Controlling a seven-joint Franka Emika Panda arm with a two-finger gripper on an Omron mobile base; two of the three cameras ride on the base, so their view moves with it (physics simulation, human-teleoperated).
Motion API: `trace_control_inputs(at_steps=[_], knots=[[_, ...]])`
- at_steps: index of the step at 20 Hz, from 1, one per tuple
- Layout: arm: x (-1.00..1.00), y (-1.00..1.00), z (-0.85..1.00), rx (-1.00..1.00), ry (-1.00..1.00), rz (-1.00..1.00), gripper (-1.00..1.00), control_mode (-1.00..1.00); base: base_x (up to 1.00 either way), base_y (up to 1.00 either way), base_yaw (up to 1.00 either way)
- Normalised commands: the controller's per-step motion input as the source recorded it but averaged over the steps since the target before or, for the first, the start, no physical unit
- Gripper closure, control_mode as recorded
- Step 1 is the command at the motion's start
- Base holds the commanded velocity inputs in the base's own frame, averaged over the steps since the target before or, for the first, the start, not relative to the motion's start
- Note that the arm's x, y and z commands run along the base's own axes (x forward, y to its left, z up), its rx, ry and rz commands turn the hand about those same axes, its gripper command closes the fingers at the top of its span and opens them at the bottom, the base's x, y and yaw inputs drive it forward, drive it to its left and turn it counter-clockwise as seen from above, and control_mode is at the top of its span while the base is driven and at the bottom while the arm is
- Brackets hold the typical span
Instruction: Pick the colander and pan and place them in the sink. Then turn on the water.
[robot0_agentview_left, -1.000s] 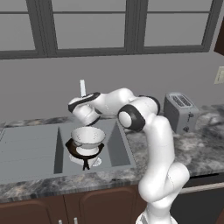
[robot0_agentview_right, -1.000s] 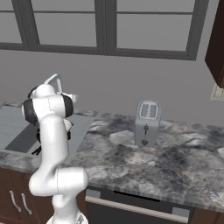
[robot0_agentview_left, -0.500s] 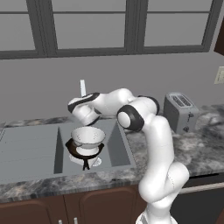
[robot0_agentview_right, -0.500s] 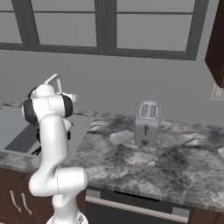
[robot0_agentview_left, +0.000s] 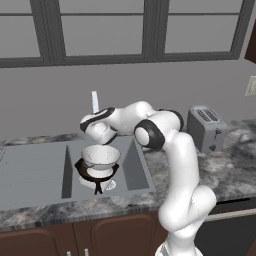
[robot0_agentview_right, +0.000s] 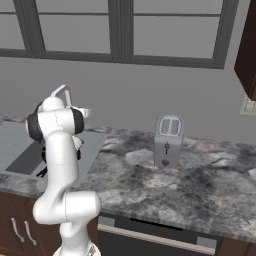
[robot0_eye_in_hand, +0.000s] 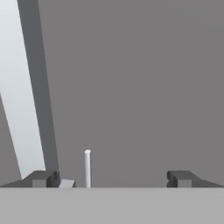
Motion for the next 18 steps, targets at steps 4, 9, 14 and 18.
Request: trace_control_inputs(at_steps=[4,9,14,18], knots=[[0.06,-0.06,-0.22,0.00,-0.03,0.00,-1.00,-1.00,0.00,0.00,0.00],[0.16,-0.01,-0.10,0.00,-0.01,0.00,-1.00,-1.00,0.00,0.00,0.00],[0.26,0.00,0.00,0.00,0.00,0.00,-1.00,-1.00,0.00,0.00,0.00],[0.21,0.01,0.00,0.00,0.00,0.00,-1.00,-1.00,0.00,0.00,0.00]])
